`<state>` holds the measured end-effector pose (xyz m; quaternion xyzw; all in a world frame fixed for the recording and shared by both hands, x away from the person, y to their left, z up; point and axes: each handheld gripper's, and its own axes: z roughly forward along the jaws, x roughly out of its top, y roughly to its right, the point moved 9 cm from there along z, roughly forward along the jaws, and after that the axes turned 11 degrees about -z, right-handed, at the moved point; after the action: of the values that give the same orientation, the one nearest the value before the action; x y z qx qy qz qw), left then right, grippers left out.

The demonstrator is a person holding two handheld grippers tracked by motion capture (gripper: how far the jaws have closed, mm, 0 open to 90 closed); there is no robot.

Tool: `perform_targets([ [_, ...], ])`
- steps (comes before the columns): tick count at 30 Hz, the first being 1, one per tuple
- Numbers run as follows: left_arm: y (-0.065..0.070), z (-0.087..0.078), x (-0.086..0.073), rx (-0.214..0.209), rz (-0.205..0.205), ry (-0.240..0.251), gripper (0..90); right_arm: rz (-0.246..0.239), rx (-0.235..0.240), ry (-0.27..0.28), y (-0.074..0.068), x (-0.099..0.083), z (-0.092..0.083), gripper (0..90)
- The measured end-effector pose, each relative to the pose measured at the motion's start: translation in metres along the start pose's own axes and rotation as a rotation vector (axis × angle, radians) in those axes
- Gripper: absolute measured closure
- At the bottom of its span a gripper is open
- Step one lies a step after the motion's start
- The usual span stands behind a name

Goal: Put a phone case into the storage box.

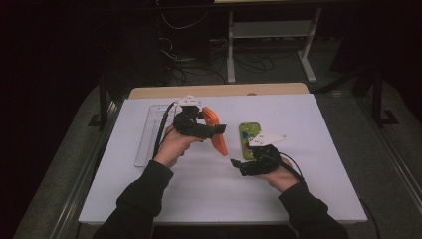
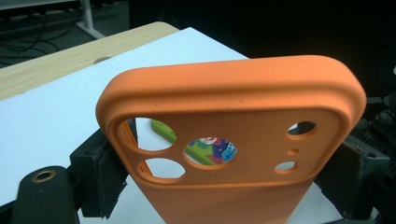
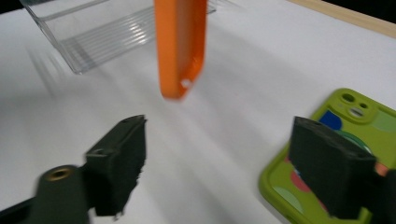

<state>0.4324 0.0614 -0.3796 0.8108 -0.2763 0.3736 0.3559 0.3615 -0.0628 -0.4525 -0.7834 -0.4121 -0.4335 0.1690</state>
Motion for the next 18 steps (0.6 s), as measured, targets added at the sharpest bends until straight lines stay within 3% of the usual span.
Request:
perform_targets([
  [3, -0.004, -0.007, 0.005, 0.016, 0.009, 0.000, 14.0, -0.001, -0.018, 0.004, 0.004, -0.007, -0.006, 12.5],
  [10, -0.013, -0.024, 0.020, 0.057, 0.031, 0.007, 14.0, -0.005, -0.007, 0.011, 0.009, -0.029, -0.022, 0.2],
  [18, -0.028, -0.042, 0.034, 0.105, 0.035, 0.030, 14.1, 0.014, -0.019, -0.012, 0.008, -0.054, -0.032, 0.0],
])
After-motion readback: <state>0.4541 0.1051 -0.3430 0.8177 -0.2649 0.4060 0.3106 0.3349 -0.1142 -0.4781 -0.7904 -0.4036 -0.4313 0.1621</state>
